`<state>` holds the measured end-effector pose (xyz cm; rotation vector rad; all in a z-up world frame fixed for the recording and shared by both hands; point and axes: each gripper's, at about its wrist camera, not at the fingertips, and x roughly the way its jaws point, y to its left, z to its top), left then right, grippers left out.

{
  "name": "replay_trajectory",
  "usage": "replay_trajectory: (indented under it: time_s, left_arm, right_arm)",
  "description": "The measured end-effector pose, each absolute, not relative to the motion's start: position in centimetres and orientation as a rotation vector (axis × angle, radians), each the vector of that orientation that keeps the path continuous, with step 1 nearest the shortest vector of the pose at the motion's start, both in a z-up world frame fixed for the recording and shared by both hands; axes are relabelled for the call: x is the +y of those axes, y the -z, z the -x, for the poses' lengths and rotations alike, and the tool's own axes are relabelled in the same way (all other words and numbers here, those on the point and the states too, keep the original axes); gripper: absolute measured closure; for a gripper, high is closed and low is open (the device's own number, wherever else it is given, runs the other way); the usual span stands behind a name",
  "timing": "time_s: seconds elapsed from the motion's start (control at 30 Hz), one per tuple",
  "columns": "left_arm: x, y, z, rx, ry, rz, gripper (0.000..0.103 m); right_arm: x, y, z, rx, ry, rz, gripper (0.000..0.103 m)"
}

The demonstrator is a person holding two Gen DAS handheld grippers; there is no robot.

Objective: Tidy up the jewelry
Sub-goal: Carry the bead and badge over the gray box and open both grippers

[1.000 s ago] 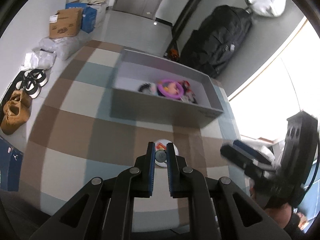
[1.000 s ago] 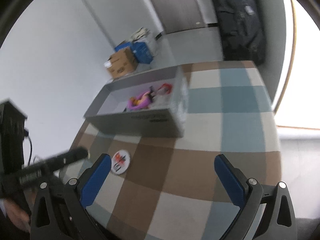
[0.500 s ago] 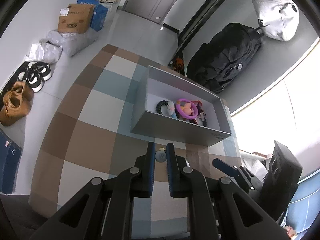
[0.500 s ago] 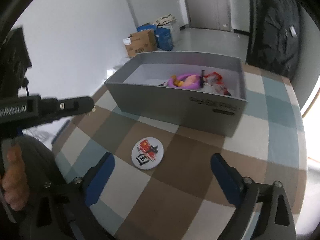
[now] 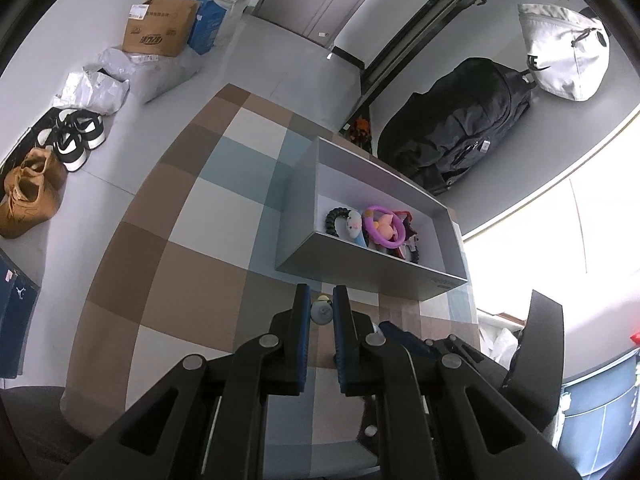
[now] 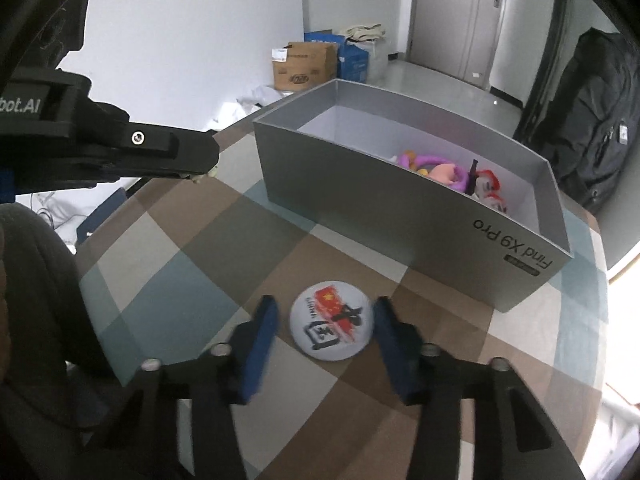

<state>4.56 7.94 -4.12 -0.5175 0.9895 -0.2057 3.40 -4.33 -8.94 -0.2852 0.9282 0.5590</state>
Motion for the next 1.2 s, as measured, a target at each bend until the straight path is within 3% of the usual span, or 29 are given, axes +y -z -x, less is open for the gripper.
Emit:
replay_trajectory:
  time_s: [0.5,1.2]
  left_arm:
    - [6.9,4.5,-4.3,1.005,0.188,0.453,0.096]
    - [4.2,0.6,-6.4,0.927,0.199,0.352,0.096]
  right_arm:
    - [-6.0,7.1,-5.0,0.923,-0.561,0.165,0.061]
    - [-10.7,0.1,-8.2,0.828,-0.6,-0.062,0.061]
